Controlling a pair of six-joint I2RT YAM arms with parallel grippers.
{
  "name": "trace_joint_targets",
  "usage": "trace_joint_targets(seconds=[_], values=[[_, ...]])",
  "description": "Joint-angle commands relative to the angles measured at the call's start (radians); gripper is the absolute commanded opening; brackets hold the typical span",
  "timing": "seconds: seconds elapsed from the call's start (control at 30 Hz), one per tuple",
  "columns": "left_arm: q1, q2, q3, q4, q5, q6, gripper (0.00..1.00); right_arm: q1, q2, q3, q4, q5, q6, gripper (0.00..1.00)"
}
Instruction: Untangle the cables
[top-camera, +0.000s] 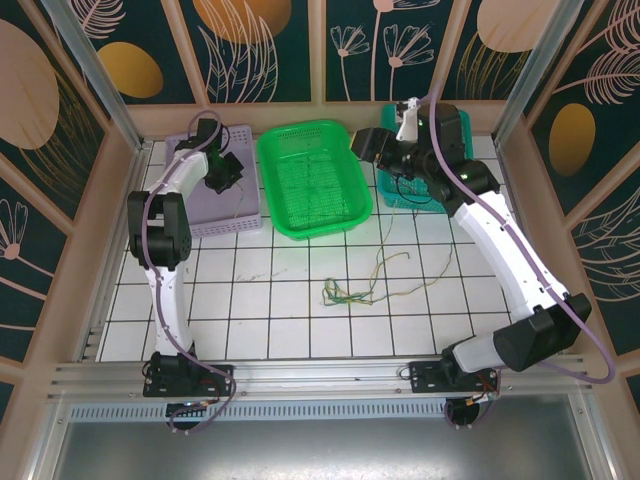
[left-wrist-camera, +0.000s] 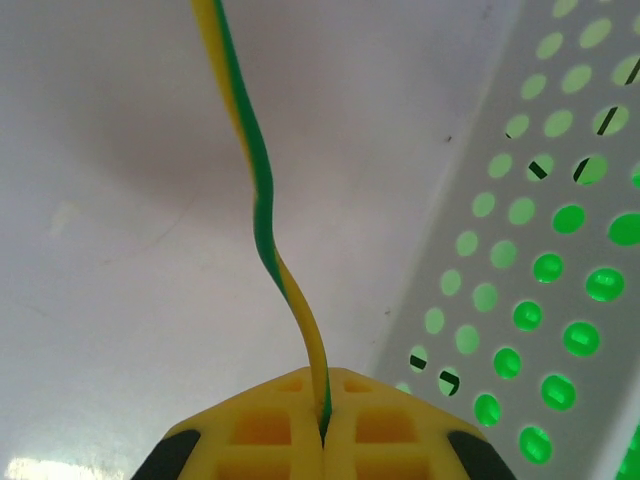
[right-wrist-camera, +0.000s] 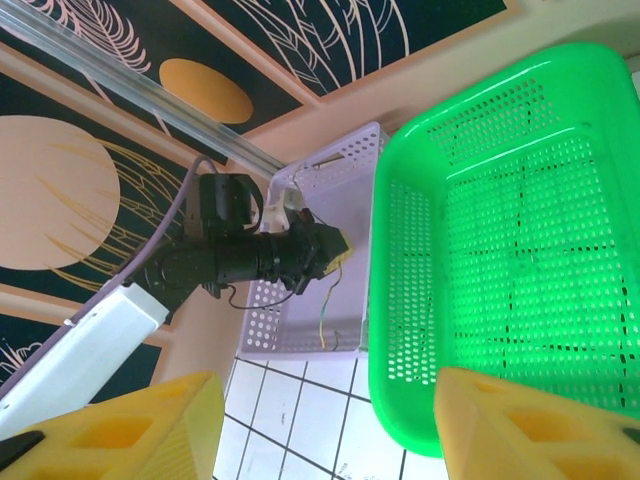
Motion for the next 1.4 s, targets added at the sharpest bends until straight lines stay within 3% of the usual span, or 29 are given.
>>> trace_joint_targets(seconds=[0.0,0.3,0.7,0.77,0.87,0.93,1.03,1.17,1.37], values=[[0.007,-0.010,0.017,-0.063,-0.020,-0.109,0.00,0.008,-0.040,-0.020,0.024,0.013,-0.002,0.58],[0.006,-0.063,-0.094,0.066,0.144,-0.209,0.00,0.008,-0.063,-0.092,0.077,0.021,0.004,0.58],[0.024,0.023,0.046,-0.050,0.048,-0.229,0.00,0.004,-0.089,-0.138,0.083,0.038,0.002,0.58],[0.034,0.029,0.035,-0.034,0.047,-0.249,0.06,0.004,-0.094,-0.134,0.074,0.043,0.002,0.58],[0.055,0.037,0.023,-0.001,0.080,-0.271,0.26,0.004,-0.096,-0.128,0.060,0.049,-0.001,0.58],[0.060,0.043,0.045,0.000,0.092,-0.267,0.47,0.004,-0.096,-0.120,0.049,0.054,-0.006,0.58],[0.060,0.032,0.081,-0.025,0.085,-0.249,0.59,0.002,-0.099,-0.113,0.023,0.075,-0.010,0.58],[0.061,-0.026,0.048,-0.031,0.041,-0.247,0.71,-0.011,-0.108,-0.131,-0.029,0.125,0.023,0.59],[0.062,-0.140,-0.025,-0.022,-0.013,-0.267,0.77,-0.035,-0.149,-0.221,-0.077,0.179,0.111,0.58]])
